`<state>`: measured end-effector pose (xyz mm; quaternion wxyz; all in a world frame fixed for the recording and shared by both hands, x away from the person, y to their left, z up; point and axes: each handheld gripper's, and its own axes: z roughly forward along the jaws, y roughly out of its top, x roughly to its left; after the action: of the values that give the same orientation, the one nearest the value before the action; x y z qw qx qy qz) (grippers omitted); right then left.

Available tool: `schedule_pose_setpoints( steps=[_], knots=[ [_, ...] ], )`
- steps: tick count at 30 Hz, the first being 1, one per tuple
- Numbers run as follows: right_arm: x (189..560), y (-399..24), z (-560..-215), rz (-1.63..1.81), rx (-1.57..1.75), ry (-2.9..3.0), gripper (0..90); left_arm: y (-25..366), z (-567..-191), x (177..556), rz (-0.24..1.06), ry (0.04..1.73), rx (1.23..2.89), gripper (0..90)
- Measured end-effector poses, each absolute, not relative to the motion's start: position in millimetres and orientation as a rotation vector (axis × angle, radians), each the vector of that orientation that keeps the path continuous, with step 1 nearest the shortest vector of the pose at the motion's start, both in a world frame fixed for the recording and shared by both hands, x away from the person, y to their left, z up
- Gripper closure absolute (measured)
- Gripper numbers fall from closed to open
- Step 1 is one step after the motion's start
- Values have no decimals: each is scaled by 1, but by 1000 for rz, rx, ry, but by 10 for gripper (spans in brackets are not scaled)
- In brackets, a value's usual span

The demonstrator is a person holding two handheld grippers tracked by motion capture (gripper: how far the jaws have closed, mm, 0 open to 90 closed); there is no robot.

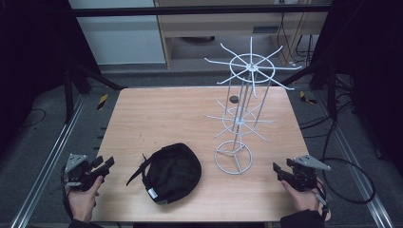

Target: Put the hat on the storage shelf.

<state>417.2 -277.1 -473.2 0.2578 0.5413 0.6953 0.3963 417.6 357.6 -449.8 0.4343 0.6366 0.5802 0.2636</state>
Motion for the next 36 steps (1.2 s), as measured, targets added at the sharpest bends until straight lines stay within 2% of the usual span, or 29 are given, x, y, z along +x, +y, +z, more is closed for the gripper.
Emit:
schedule_pose_setpoints(
  steps=[4,17,23,33,36],
  knots=[
    [415,-271,-470,1089,1445,1917,457,350,-445,413,629,1412,1609,571],
    [409,-230,-464,1146,1326,2049,472,326,-435,405,594,1310,1658,585],
    [408,-208,-459,1214,1269,2092,443,315,-431,403,592,1276,1686,566],
    [408,-179,-456,1293,1191,2171,448,303,-429,400,574,1235,1720,514],
    [410,-160,-451,1320,1143,2191,435,299,-428,399,566,1224,1726,508]
  ],
)
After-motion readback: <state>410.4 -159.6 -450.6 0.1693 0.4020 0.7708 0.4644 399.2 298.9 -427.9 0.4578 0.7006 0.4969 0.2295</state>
